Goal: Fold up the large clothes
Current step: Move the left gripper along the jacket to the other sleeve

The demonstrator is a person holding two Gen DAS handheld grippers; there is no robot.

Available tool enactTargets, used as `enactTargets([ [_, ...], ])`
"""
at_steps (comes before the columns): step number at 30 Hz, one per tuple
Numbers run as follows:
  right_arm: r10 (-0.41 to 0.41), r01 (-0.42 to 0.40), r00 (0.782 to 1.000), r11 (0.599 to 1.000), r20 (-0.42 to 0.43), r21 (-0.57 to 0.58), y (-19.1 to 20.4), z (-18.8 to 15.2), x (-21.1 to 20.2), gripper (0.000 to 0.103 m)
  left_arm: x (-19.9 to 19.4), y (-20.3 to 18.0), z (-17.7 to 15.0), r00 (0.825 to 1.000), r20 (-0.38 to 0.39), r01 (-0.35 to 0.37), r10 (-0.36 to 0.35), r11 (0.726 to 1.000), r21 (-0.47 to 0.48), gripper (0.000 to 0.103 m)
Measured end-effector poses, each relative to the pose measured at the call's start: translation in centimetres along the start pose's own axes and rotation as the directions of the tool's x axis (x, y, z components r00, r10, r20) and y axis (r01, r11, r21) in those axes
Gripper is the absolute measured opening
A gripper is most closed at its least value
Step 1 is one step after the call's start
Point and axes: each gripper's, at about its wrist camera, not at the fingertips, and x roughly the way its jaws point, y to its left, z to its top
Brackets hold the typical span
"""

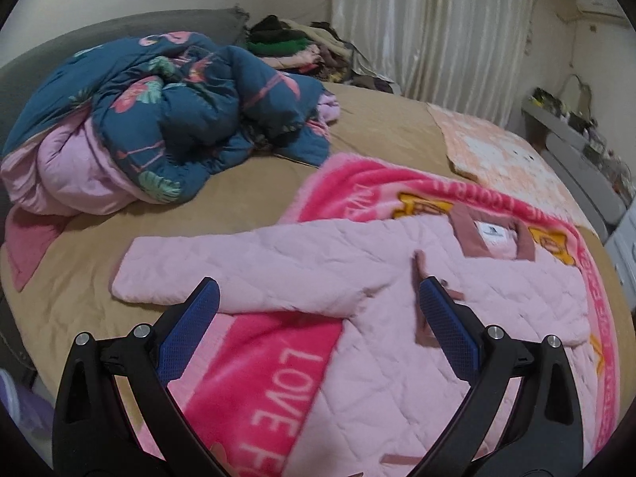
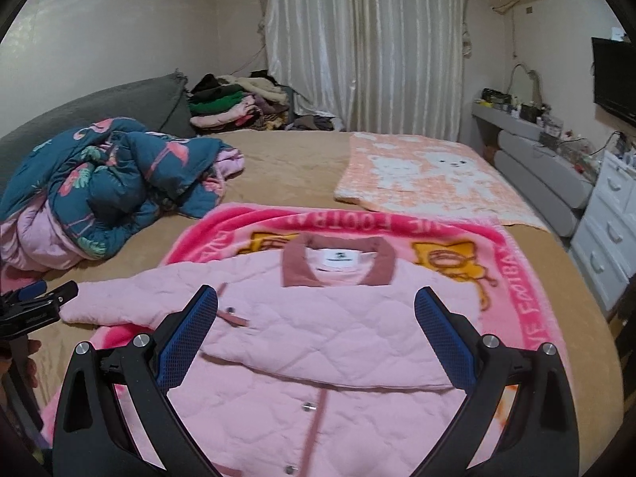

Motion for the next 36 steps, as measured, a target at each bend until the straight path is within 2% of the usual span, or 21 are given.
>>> enactTargets([
  [8, 0.037, -0.037, 0.999, 0.999, -0.020, -0.031, 4.9, 0.3, 3.0, 0.099, 2.0, 4.9, 0.2, 0.998, 0.008, -0.057, 0.058, 0.997, -0.052, 0.094],
  [15, 0.062, -0.066, 0.997, 0.993, -0.035, -0.099, 9.2, 0.3, 5.1, 0.099, 4.2, 9.5, -0.6, 0.996, -0.013, -0.085, 0.084, 0.986, -0.140, 0.094],
  [23, 0.104, -0.112, 0.993, 0.982, -0.060, -0.155, 13.8, 0.0, 7.4, 0.099, 7.3, 14.6, -2.4, 0.993, -0.067, -0.112, 0.098, 0.961, -0.253, 0.094],
  [36, 0.181, -0.206, 0.974, 0.956, -0.134, -0.207, 20.2, -2.2, 11.7, 0.099, 11.4, 19.5, -4.2, 0.986, -0.132, -0.142, 0.100, 0.918, -0.370, 0.094],
])
